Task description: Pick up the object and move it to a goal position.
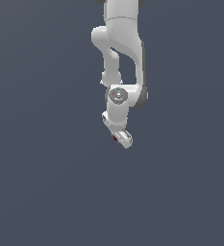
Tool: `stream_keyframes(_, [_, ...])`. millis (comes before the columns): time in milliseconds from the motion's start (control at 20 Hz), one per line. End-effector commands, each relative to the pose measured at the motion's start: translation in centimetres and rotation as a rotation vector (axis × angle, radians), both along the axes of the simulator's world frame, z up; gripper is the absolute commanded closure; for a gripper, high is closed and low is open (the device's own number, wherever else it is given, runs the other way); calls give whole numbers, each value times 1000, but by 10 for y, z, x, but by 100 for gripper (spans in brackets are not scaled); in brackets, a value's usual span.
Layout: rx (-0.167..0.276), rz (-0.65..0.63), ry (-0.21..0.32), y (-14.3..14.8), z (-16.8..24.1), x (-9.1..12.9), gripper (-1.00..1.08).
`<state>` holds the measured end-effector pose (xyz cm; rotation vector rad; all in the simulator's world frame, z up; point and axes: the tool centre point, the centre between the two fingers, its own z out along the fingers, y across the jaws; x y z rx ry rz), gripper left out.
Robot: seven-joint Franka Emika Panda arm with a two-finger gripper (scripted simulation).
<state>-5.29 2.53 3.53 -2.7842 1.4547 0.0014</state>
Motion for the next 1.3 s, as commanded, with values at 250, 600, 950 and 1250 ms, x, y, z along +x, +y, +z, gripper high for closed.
stream_keyframes(250, [1, -2, -1, -64, 47, -2, 108])
stream_keyframes(600, [1, -2, -1, -134, 99, -4, 108])
stream_keyframes(950, [0, -2, -1, -178, 132, -2, 108])
stream_keyframes(1250, [0, -2, -1, -189, 140, 0, 108])
